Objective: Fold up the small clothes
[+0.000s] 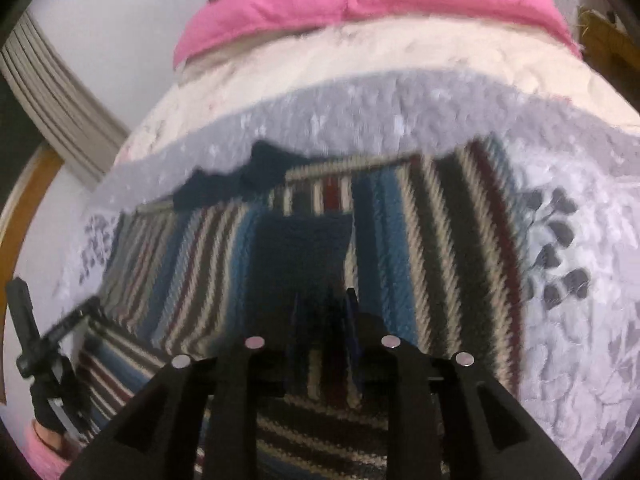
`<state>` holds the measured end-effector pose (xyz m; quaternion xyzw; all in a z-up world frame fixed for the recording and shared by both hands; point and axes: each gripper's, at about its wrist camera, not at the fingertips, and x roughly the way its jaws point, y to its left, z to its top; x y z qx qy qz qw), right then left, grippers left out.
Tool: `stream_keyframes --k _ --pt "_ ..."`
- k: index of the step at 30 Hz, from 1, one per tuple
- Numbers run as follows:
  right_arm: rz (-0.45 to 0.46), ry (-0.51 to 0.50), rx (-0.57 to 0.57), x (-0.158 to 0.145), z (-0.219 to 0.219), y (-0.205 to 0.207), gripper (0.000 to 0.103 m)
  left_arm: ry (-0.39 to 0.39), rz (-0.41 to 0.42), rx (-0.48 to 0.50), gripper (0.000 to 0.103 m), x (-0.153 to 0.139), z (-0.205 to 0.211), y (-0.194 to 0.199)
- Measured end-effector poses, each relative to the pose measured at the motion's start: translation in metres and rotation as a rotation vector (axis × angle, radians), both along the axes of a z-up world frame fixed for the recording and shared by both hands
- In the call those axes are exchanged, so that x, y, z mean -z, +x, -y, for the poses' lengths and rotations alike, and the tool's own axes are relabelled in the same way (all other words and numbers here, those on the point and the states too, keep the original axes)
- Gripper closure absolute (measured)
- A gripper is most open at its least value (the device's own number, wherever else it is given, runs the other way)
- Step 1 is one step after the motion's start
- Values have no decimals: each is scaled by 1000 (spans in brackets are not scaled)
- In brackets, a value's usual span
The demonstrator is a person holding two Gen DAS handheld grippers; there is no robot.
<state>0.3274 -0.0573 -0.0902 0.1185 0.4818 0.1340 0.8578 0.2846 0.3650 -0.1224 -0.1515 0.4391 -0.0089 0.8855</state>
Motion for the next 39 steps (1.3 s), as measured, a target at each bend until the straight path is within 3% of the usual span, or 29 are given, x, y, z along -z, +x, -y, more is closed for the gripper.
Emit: stream_keyframes --k 3,7,10,12,17,20,22,23,26,30,35,39 --pt "36 54 -31 -13 -7 -2 80 0 17 29 51 -5 11 3" --pt "-22 -15 -86 2 -32 8 80 18 -3 69 49 1 27 9" --pt "-92 -47 -67 30 -34 14 83 14 -54 66 49 17 27 14" --pt "-81 -26 -60 40 -31 12 83 -1 -70 64 48 26 25 15" --pt "-71 -45 -57 43 -33 9 83 -23 -79 55 48 31 22 18" --pt "-63 8 -23 33 -26 -2 80 -8 -75 53 48 26 24 12" --pt "-38 40 -8 29 -22 -23 62 1 -76 65 44 22 25 -1" --pt "-34 27 0 31 -20 -39 59 3 -92 72 40 24 26 -11" --pt "-22 -41 -21 43 -25 -93 59 35 -77 108 40 28 30 -51" --pt "81 -101 -12 39 -27 -180 55 64 -38 118 40 18 33 -113" --pt "64 -48 -6 25 -13 -259 52 72 -32 138 39 5 29 -188" --pt "20 3 24 4 11 -305 52 65 -93 105 38 -5 8 -230"
